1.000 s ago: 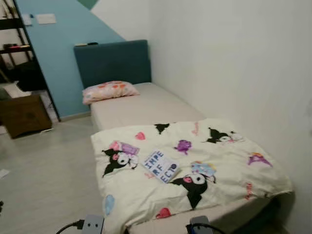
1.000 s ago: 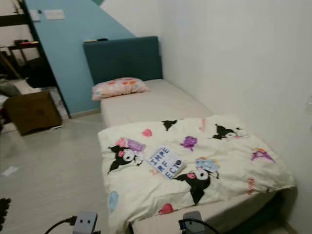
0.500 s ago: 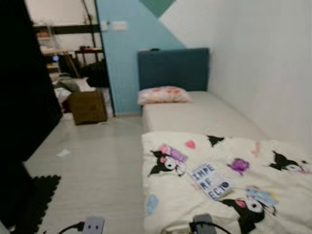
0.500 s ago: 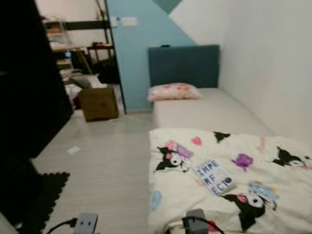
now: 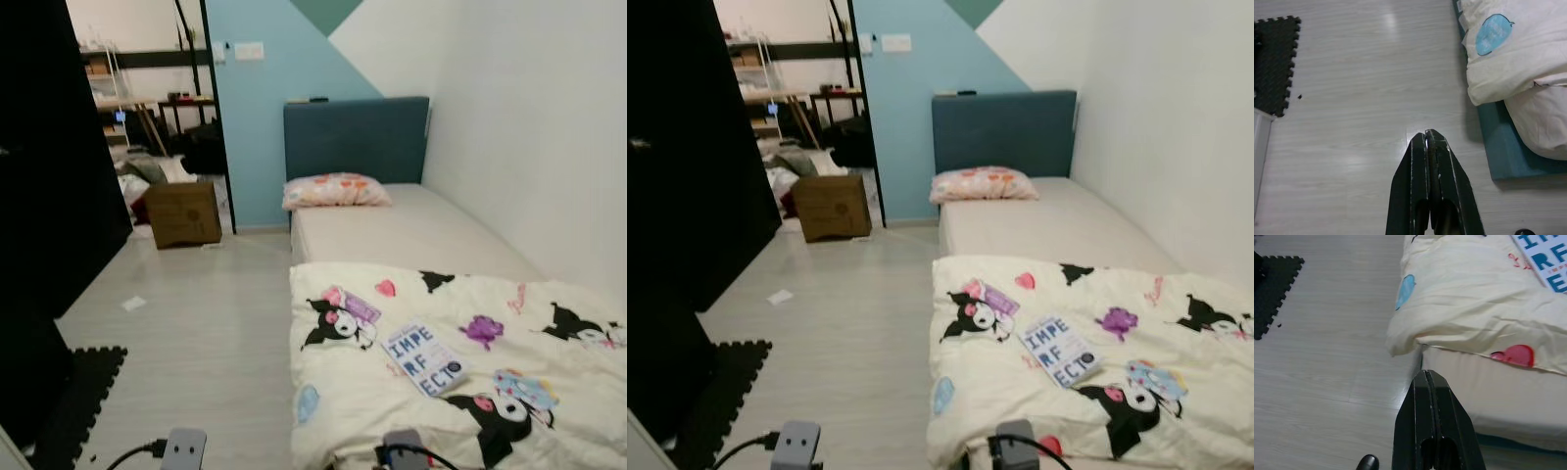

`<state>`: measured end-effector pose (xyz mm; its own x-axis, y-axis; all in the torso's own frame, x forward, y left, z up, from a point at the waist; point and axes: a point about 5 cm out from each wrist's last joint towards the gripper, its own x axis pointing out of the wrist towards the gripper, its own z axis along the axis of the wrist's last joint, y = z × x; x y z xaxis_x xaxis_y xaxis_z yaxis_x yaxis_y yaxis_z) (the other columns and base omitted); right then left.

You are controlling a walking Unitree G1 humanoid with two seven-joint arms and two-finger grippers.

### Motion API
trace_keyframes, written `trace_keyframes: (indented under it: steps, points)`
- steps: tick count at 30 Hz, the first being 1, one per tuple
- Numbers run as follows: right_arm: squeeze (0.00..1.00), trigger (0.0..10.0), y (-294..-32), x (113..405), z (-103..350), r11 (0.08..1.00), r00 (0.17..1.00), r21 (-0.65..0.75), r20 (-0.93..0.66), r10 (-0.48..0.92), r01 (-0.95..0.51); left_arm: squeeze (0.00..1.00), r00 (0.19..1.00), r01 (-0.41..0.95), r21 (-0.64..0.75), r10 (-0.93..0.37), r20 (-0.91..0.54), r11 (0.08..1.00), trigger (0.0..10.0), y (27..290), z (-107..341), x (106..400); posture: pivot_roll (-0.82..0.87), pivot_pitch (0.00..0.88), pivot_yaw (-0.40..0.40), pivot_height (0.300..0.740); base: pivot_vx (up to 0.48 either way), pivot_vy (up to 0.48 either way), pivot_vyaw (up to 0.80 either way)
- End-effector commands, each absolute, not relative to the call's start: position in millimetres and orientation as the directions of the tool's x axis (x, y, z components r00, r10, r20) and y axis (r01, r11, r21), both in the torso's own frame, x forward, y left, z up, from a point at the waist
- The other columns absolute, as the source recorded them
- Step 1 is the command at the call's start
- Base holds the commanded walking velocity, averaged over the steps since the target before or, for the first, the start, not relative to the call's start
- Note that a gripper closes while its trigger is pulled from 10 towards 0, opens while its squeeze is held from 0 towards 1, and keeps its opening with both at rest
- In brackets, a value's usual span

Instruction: Clean up the room

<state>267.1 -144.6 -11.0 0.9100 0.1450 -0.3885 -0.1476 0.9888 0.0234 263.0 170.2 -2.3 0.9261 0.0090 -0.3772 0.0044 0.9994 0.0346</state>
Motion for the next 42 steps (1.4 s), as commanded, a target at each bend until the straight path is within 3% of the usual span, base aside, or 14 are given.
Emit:
trace_keyframes:
  steps: [1, 29, 42]
  points:
    - [0.00, 10.0, -147.1, 263.2, -14.7, 0.990, 0.905, 0.024, -0.403, 0.138, -0.140, 0.00, 0.913, 0.000, 0.043, 0.017, -0.408, 0.999, 10.0, 171.9, -8.0, 259.1, -0.01, 0.101, 0.031, 0.740, 0.000, -0.480, 0.00]
    - [0.00, 10.0, -145.9, 264.7, -13.3, 0.989, 0.907, 0.027, -0.396, 0.147, -0.148, 0.00, 0.913, -0.034, 0.035, 0.046, -0.405, 0.999, 10.0, 176.5, -7.7, 260.9, -0.01, 0.093, 0.027, 0.740, 0.000, -0.464, 0.00]
    - [0.00, 10.0, -144.3, 264.0, -13.8, 0.988, 0.906, 0.028, -0.396, 0.152, -0.153, 0.00, 0.933, -0.044, -0.012, 0.037, -0.359, 0.999, 10.0, 179.3, -2.2, 262.0, -0.01, 0.083, 0.027, 0.740, 0.000, 0.301, 0.00]
